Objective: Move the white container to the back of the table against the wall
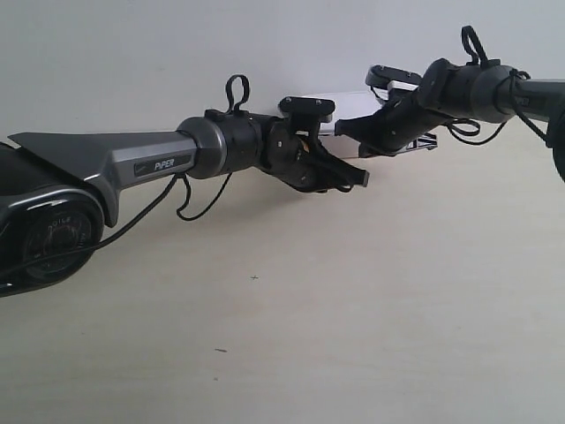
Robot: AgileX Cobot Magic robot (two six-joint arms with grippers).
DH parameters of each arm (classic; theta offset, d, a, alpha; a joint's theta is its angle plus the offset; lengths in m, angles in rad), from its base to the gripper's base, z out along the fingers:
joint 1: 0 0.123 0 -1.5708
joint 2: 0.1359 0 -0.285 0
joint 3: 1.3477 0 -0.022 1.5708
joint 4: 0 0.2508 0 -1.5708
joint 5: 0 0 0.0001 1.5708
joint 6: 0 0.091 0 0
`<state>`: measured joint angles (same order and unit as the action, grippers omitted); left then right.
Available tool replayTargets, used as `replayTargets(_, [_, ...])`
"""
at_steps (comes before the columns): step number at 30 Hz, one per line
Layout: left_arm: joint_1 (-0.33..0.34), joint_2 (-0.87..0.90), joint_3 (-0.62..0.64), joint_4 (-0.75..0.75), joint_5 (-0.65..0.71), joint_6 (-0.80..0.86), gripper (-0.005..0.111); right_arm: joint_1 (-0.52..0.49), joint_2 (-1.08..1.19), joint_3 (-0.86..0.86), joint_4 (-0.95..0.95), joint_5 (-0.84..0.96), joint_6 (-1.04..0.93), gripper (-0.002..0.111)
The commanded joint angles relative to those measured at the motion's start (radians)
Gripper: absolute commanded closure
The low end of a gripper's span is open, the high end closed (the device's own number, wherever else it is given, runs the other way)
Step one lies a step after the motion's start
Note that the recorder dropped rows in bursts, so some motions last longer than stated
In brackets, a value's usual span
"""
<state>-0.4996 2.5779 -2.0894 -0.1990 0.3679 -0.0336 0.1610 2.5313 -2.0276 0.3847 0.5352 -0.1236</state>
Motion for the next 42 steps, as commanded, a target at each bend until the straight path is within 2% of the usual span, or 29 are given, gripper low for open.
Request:
replayTargets(1, [0.0,-0.013,-0.004,0.005,0.012,0.004,0.107,-0.005,-0.011,-0.013,0.004,0.116,-0.014,0.108])
replayTargets(7, [0.0,-0.036,-0.004,0.003,0.066,0.004,0.107,-0.005,-0.082,-0.013,-0.007,0.206,-0.033,0.108])
replayTargets(11, [-0.002,-0.083,0.003,0.003,0.096,0.004,0.107,-0.005,-0.139,-0.011,-0.082,0.279,-0.033,0.108])
replayTargets(13, [-0.009,-0.111,0.007,0.003,0.12,0.004,0.107,-0.005,-0.188,0.026,-0.088,0.27,-0.033,0.108])
replayTargets(17, [-0.022,-0.175,0.071,0.003,0.135,0.009,0.107,-0.005,-0.328,0.242,-0.071,0.198,-0.066,0.108])
replayTargets(20, [-0.033,-0.279,0.203,0.002,0.129,0.012,0.107,-0.005,-0.486,0.485,-0.067,0.066,-0.096,0.108])
replayTargets(25, [-0.048,-0.553,0.523,-0.055,-0.039,0.004,0.107,-0.005,-0.746,0.784,-0.005,-0.076,-0.141,0.108])
replayTargets(33, [-0.048,-0.937,0.938,-0.049,-0.231,0.004,0.107,-0.005,-1.051,1.036,0.009,-0.13,-0.143,0.108])
replayTargets(42, [-0.048,-1.426,1.423,-0.051,-0.368,-0.012,0.107,-0.005,-1.462,1.321,0.073,-0.145,-0.141,0.108])
